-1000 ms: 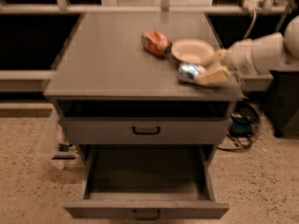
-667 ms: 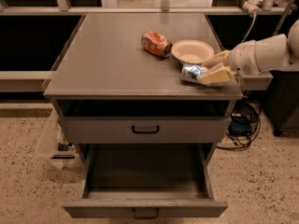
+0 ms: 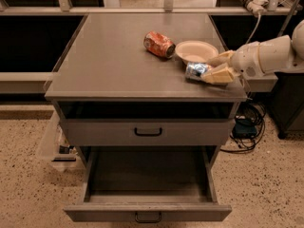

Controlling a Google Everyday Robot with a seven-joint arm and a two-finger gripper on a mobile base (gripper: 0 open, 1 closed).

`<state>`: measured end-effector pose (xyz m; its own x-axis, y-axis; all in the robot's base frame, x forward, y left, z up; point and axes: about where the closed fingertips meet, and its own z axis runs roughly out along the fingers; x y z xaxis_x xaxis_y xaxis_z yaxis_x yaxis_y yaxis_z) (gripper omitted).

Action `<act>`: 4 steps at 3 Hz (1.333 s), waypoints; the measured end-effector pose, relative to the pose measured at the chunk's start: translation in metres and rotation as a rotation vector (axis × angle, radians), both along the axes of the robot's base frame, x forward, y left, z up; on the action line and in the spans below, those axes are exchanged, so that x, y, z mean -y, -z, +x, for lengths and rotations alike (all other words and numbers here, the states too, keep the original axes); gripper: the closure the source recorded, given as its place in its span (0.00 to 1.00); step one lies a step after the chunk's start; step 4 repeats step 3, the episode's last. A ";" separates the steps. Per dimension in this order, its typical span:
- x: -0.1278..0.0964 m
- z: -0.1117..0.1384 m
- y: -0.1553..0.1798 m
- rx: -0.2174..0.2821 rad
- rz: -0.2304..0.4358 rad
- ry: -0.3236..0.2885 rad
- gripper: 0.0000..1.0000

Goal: Pick redbull can from middle drawer and place on counter

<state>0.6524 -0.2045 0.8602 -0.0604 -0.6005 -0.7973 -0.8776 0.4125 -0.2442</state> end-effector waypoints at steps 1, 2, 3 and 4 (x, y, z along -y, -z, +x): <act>0.000 0.000 0.000 0.000 0.000 0.000 0.11; 0.000 0.000 0.000 0.000 0.000 0.000 0.00; 0.000 0.000 0.000 0.000 0.000 0.000 0.00; 0.000 0.000 0.000 0.000 0.000 0.000 0.00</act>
Offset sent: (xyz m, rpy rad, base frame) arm 0.0000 0.0000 0.0000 0.0000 0.0000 0.0000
